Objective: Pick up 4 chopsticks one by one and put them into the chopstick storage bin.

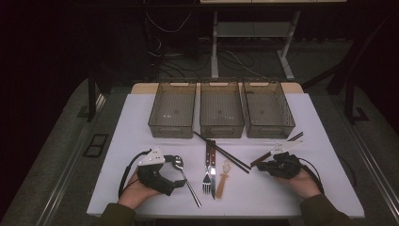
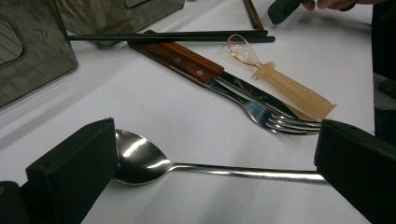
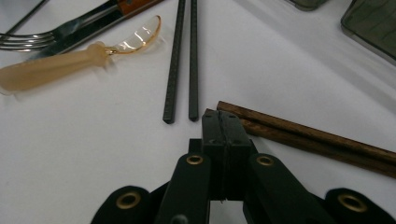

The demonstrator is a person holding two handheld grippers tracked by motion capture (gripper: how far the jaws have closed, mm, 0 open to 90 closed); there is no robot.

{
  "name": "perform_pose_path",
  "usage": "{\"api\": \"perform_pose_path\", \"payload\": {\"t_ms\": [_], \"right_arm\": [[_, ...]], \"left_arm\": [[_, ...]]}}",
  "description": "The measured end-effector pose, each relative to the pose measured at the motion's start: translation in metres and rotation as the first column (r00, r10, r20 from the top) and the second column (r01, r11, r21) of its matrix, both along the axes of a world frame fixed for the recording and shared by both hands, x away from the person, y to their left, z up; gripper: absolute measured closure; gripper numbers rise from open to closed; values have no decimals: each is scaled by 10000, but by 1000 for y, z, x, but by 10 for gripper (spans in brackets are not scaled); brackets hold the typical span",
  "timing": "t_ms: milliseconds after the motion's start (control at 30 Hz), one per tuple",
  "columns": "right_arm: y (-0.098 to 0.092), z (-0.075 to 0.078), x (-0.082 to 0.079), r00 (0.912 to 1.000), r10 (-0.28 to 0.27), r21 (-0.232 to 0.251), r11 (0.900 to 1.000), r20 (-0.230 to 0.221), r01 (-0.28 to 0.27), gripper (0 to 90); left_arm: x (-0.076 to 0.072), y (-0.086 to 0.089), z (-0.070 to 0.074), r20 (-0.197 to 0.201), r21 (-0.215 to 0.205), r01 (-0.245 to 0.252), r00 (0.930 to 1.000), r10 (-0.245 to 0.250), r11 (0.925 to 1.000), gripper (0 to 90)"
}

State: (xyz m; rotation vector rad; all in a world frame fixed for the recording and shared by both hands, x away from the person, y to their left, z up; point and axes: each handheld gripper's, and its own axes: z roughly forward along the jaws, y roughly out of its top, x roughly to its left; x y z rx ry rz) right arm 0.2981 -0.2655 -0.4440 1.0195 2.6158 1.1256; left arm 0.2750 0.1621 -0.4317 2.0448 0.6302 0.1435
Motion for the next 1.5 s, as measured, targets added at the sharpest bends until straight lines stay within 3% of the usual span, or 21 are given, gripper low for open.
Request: {"api": "perform_pose_path", "payload": {"t_ms": [1500], "right_arm": [[17, -5, 23, 10000, 5, -24, 10000, 36, -5, 898]], "left_arm": [[0, 0, 0, -41, 10, 11, 10000, -11, 10000, 0]]}}
